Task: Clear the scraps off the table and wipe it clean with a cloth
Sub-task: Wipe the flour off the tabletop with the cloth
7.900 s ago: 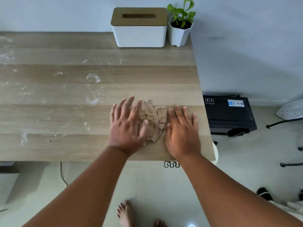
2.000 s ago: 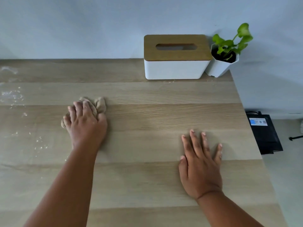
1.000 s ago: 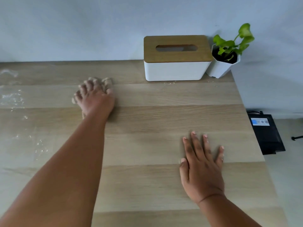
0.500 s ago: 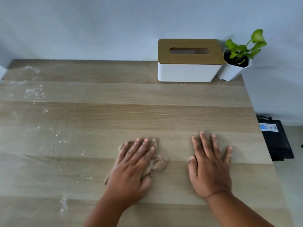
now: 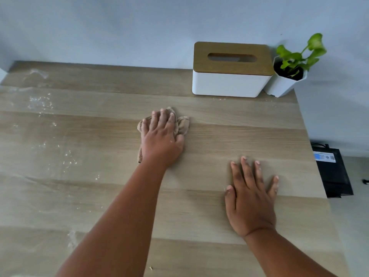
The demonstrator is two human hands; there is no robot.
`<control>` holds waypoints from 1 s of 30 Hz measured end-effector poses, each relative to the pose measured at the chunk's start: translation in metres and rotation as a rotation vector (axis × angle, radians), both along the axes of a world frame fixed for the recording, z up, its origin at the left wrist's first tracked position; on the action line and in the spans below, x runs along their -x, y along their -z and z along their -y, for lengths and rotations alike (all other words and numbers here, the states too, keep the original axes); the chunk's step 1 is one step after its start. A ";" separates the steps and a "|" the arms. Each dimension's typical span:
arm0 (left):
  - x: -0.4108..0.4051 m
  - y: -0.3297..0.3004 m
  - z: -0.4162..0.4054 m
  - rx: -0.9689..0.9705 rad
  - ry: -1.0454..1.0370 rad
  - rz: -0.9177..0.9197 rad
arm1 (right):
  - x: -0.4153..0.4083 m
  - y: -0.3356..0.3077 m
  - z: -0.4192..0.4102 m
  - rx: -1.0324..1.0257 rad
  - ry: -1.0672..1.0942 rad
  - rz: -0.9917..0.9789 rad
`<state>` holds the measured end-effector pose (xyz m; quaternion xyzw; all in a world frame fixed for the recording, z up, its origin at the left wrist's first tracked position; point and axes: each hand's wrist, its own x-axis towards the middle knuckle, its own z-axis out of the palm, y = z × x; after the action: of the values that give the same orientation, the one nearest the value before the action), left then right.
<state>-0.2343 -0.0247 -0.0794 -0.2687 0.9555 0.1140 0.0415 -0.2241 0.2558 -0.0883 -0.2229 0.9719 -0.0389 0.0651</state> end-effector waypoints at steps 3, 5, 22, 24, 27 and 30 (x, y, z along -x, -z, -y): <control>-0.009 -0.005 -0.033 -0.020 0.143 -0.010 | -0.001 -0.002 0.000 -0.008 -0.007 0.009; -0.030 -0.008 -0.054 -0.040 0.231 -0.037 | -0.001 -0.003 0.000 -0.011 -0.008 0.005; -0.122 -0.003 0.007 0.022 -0.217 -0.098 | 0.000 -0.005 0.002 0.071 -0.012 -0.028; -0.088 -0.002 0.012 0.028 -0.310 -0.075 | -0.001 -0.005 0.002 0.074 -0.016 -0.035; -0.040 0.000 0.011 0.022 -0.332 -0.062 | 0.000 -0.005 0.002 0.071 -0.020 -0.038; -0.008 0.002 -0.004 0.022 -0.228 -0.052 | 0.001 -0.004 0.003 0.085 -0.009 -0.034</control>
<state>-0.2267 -0.0204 -0.0810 -0.3732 0.9207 0.1143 0.0005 -0.2248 0.2527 -0.0844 -0.2302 0.9694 -0.0759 0.0393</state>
